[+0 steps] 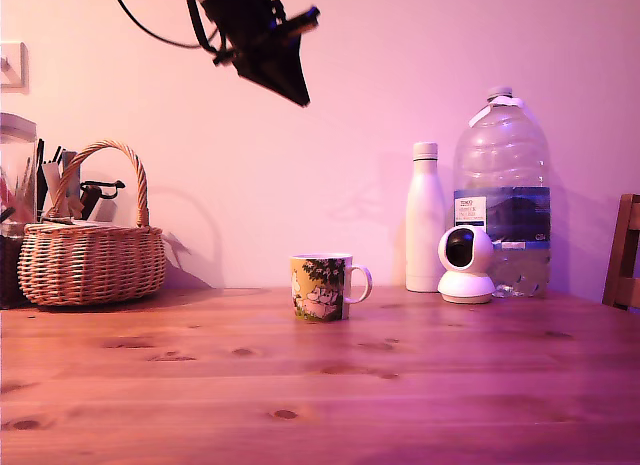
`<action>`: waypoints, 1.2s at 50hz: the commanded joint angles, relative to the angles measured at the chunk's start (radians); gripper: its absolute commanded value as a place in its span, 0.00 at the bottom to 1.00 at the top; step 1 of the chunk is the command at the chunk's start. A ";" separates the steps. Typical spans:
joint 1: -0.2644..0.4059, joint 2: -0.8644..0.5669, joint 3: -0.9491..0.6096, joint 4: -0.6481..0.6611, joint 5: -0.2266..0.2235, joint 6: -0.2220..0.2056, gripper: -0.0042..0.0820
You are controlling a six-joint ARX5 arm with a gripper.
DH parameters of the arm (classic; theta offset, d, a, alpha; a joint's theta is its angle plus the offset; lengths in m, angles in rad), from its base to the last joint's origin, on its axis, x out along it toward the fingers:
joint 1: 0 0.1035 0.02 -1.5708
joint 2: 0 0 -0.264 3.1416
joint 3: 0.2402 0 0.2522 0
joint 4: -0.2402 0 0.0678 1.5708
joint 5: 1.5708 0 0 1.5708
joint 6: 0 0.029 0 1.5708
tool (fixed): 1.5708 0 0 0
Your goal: Pick up the coffee capsules from the table one by one and drop them inside the nearest coffee cup
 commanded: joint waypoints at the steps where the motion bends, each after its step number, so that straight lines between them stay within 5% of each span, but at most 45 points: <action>1: 0.006 -0.057 -0.003 -0.002 -0.002 0.012 0.02; 13: 0.012 -0.121 -0.095 0.001 -0.014 0.020 0.02; 23: 0.014 -0.274 -0.393 0.185 -0.017 0.016 0.02; 43: 0.032 -0.654 -1.106 0.626 -0.061 -0.079 0.02; 60: 0.044 -0.854 -1.354 0.703 -0.092 -0.147 0.02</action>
